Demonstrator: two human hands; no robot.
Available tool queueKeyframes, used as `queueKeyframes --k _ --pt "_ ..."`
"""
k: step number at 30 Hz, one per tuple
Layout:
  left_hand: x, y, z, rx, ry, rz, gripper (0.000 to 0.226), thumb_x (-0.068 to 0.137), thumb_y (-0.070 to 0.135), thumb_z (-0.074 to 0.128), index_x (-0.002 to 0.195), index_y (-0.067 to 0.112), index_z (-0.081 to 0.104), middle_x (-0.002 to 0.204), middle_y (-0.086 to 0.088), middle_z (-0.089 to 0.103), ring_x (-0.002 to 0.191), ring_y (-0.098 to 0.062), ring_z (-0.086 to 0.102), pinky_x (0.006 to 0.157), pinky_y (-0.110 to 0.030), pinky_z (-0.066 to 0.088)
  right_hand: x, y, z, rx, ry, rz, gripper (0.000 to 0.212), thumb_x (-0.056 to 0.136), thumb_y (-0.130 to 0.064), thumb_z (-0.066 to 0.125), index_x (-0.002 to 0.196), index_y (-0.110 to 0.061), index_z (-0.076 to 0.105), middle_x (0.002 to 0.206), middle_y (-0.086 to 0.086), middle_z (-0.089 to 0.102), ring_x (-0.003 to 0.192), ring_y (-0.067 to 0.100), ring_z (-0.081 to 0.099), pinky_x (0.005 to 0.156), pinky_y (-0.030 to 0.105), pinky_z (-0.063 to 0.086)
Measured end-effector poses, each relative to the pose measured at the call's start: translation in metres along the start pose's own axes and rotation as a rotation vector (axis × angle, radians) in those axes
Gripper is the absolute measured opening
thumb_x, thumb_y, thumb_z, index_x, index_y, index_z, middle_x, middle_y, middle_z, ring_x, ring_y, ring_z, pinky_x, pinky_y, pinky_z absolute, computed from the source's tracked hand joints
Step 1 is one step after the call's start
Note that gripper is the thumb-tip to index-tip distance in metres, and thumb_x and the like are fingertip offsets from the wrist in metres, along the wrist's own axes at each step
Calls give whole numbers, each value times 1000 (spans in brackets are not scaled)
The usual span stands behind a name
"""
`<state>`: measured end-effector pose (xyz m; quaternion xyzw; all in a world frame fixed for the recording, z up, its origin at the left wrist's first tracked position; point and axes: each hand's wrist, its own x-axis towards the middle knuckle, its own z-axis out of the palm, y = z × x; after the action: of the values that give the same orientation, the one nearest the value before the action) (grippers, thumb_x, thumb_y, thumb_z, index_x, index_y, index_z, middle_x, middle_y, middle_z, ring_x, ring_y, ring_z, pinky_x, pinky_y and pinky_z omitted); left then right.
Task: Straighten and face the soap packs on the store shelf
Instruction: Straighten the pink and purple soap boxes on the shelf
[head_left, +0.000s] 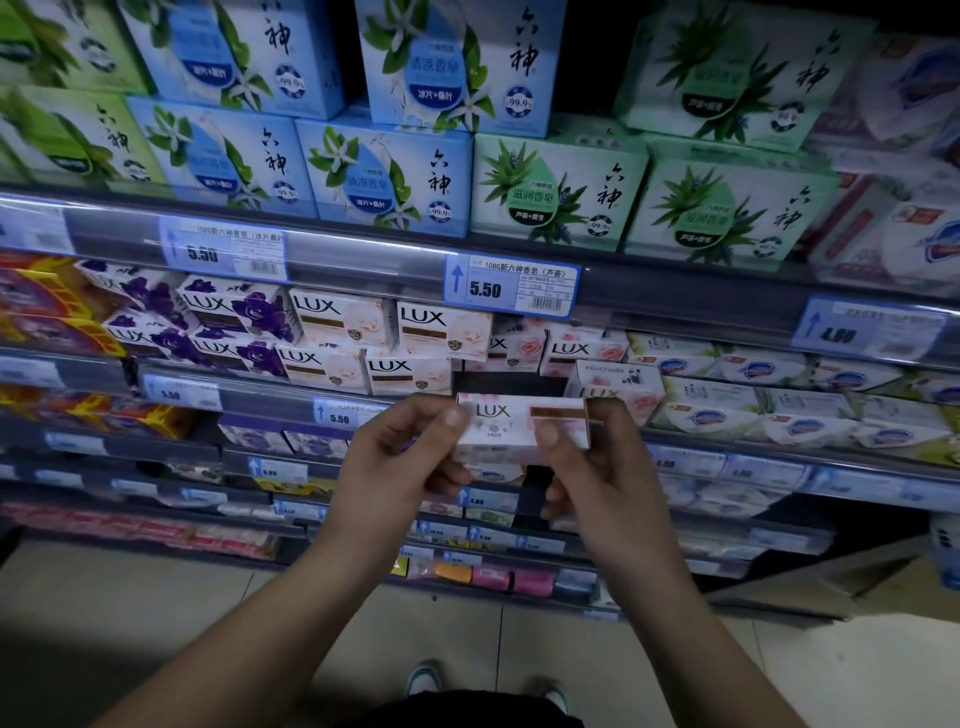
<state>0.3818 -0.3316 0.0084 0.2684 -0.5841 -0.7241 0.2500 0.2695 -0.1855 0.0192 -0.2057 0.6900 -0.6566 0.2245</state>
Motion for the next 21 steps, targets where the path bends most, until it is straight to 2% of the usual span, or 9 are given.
queueKeyframes --k 1,3,6,8,11,14,16,19,21 --pt "0 0 -2 -10 -11 -6 32 74 55 76 92 29 77 71 -3 72 62 -16 70 56 -23 54 -1 0 -1 7 -8 8 41 69 -65 73 100 -43 61 86 3 70 63 10 68 55 25 58" --pt "0 1 -5 -36 -47 -8 46 76 46 85 116 27 74 100 1 78 81 -17 75 65 -23 57 -1 -1 -3 53 -22 28 41 73 -61 75 103 -38 60 96 -3 73 76 12 73 58 27 60" --pt "2 1 -10 -50 -124 9 67 71 23 79 136 22 62 129 8 71 104 -8 73 77 -22 58 2 3 -9 69 30 44 26 88 -44 74 100 -27 60 103 -5 73 81 14 70 60 29 59" --pt "3 0 -10 -53 -168 20 68 73 23 81 137 18 60 131 5 70 109 -13 72 83 -25 58 4 8 -14 72 22 11 15 94 -25 72 101 -28 59 110 -6 74 98 17 71 68 30 60" --pt "3 -2 -8 -46 -158 29 53 76 29 78 127 19 67 125 -1 74 109 -17 73 83 -26 60 4 13 -17 42 -31 -74 34 92 -10 69 111 -34 54 123 -6 71 115 20 67 90 44 57" --pt "3 -5 -9 114 -170 112 40 84 18 73 124 21 70 114 4 78 109 -13 73 83 -22 59 2 15 -17 12 -32 -202 44 91 6 67 114 -30 52 129 -8 68 124 13 63 90 30 56" --pt "4 -11 -11 201 -155 132 42 89 8 73 128 22 68 112 5 78 109 -12 72 83 -22 59 1 16 -15 14 -17 -239 43 90 6 65 110 -30 53 136 -8 65 130 8 58 93 26 56" --pt "3 -16 -10 214 -140 138 44 91 5 71 131 23 67 112 4 79 104 -12 73 79 -22 59 1 20 -14 -34 46 -235 43 89 7 66 110 -29 55 127 -10 66 127 9 59 101 44 55" --pt "3 -17 -8 233 -121 167 44 91 5 71 131 21 67 116 1 76 106 -12 72 80 -18 57 0 22 -13 -45 93 -230 41 89 -1 68 109 -35 57 118 -9 68 120 14 63 101 48 54"
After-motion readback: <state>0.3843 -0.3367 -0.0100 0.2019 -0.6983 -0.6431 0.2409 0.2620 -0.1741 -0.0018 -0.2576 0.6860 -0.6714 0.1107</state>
